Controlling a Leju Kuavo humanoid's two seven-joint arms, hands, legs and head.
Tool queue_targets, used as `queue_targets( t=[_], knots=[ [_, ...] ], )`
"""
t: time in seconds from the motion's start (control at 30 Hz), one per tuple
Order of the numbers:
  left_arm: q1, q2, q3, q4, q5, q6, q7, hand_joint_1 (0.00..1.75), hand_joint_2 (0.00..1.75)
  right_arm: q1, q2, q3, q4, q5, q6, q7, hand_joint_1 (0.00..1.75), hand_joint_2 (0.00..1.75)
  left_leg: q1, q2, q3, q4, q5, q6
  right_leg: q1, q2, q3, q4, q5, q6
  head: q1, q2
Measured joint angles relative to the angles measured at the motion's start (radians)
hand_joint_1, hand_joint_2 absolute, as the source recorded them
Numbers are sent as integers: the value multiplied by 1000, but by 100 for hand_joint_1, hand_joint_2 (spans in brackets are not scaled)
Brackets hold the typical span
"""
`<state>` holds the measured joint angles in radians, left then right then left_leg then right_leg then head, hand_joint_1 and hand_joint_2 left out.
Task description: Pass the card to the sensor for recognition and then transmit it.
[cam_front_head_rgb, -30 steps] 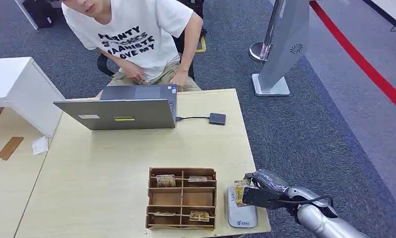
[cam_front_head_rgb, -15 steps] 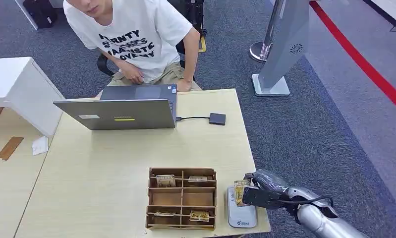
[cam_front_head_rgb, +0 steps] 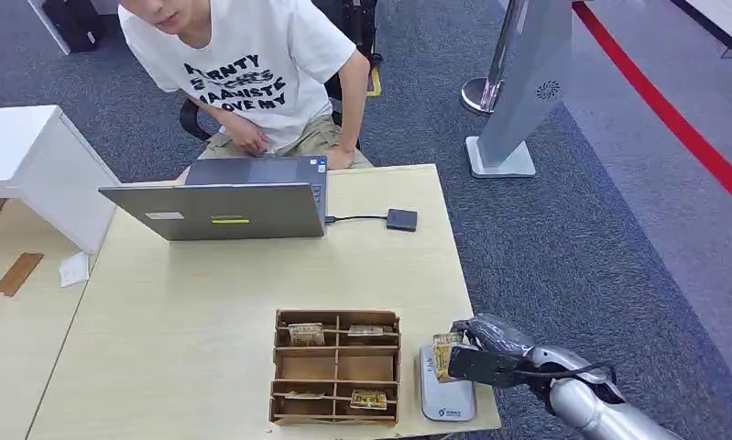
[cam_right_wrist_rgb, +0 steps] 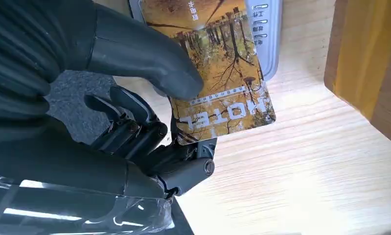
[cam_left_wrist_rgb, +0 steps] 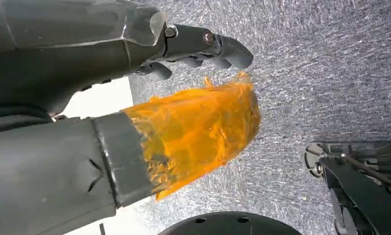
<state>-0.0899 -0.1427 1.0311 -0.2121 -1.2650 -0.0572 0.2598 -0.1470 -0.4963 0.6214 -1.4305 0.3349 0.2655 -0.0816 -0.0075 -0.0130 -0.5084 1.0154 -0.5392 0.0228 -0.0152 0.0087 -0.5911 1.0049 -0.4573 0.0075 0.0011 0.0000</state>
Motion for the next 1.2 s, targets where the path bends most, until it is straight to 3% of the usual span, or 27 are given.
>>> queue_targets(
  t=[0.23,0.3,0.57,0.8,1.2],
  knots=[
    [0,0,0,0,-2,-2,0,0,0,-2,0,0,0,0,-4,-1,175,175,0,0,0,0,0,0,0,0,0,0,0,0,0,0],
    [0,0,0,0,1,-1,0,0,0,9,7,-11,-5,2,-38,-4,175,175,0,0,0,0,0,0,0,0,0,0,0,0,0,0],
    [1,-4,0,0,18,6,0,0,0,107,141,-131,-82,1,-194,-18,175,175,1,-1,-2,0,0,0,0,-1,-1,0,0,0,0,0],
    [1,-8,0,0,20,9,0,0,0,144,196,-183,-126,1,-200,-21,175,175,0,-1,-2,0,0,0,0,-1,-1,0,0,0,0,0],
    [1,-8,0,0,20,9,0,0,0,154,217,-204,-135,1,-200,-21,175,175,0,-1,-2,0,0,0,0,-1,-2,0,0,0,0,0]
  ],
)
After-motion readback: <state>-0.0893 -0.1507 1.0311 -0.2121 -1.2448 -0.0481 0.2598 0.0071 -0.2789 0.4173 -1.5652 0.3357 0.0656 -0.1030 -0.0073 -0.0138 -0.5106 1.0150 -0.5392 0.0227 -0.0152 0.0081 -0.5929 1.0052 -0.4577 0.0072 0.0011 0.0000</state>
